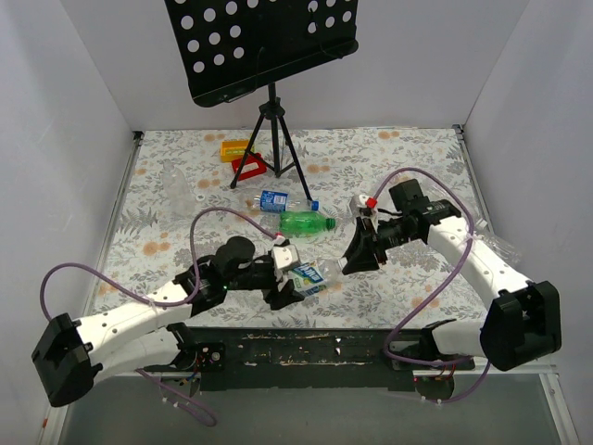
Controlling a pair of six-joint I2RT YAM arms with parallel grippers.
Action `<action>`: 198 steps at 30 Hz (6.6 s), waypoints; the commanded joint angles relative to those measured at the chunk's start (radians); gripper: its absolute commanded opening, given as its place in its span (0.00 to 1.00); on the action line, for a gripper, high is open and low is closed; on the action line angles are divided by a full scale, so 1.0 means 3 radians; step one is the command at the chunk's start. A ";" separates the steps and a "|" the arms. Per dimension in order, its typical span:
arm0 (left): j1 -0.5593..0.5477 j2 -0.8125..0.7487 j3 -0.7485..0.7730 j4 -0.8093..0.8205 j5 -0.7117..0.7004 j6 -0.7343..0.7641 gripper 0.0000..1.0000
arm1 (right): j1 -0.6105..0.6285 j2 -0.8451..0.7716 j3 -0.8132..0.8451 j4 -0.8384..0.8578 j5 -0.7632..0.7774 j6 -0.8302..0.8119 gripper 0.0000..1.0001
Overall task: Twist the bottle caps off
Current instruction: Unscrew the bottle cap from the plastic bottle.
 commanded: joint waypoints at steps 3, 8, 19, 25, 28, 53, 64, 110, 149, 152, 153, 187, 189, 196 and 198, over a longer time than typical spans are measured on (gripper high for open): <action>0.0862 -0.0038 0.0128 -0.0160 0.2027 -0.0454 0.00 | 0.0375 -0.0337 0.0075 -0.0740 0.0680 -0.2490 0.01; 0.1001 0.0341 0.0240 -0.0401 0.2266 -0.0271 0.00 | 0.0524 -0.0569 -0.0015 0.0113 0.1408 -0.2039 0.01; 0.0960 -0.0072 0.0041 -0.0345 0.0961 0.0225 0.00 | 0.0509 -0.0696 -0.0065 0.0583 0.1408 -0.0853 0.57; 0.0521 -0.0267 -0.0030 -0.0350 0.0195 0.0348 0.00 | 0.0458 -0.0594 0.0287 0.0144 0.1368 -0.0617 0.70; 0.0220 -0.0227 -0.0015 -0.0344 -0.0357 0.0389 0.00 | 0.0412 -0.0625 0.0359 -0.0066 0.1322 -0.0637 0.71; -0.0671 0.0280 0.0021 0.0203 -0.1437 0.0507 0.00 | -0.0391 -0.0047 -0.0413 0.0931 -0.0238 0.1214 0.65; -0.0681 0.0239 0.0026 0.0325 -0.1437 0.0502 0.00 | -0.0283 0.0127 -0.0423 0.0967 -0.0064 0.1234 0.66; -0.0676 0.0152 -0.0061 0.0361 -0.1427 0.0497 0.00 | -0.0360 0.0137 -0.0489 0.1376 -0.0442 0.1684 0.37; 0.0230 -0.0181 0.0189 -0.0360 0.0134 0.0343 0.00 | 0.0361 -0.0333 0.0232 0.0587 0.0744 0.0883 0.80; 0.0086 -0.0114 0.0220 -0.0350 -0.0128 0.0379 0.00 | 0.0269 -0.0303 0.0094 0.0813 0.0796 0.1602 0.80; 0.0071 -0.0089 0.0215 -0.0329 -0.0164 0.0384 0.00 | 0.0264 -0.0288 0.0063 0.0768 0.0719 0.1602 0.79; 0.0030 -0.0150 0.0061 -0.0140 -0.0175 0.0241 0.00 | 0.0069 -0.0108 -0.0081 0.0697 0.0039 0.1130 0.08; 0.0035 -0.0175 0.0056 -0.0109 -0.0113 0.0155 0.00 | 0.0074 -0.0129 0.0027 0.0284 0.0074 0.0440 0.01; 0.0289 -0.0216 0.0021 -0.0089 0.0816 -0.0260 0.00 | 0.0365 -0.0282 0.0237 -0.0822 0.0462 -0.1770 0.01; 0.0453 -0.0221 0.0021 -0.0119 0.1143 -0.0326 0.00 | 0.0483 -0.0521 0.0125 -0.0660 0.0753 -0.2032 0.01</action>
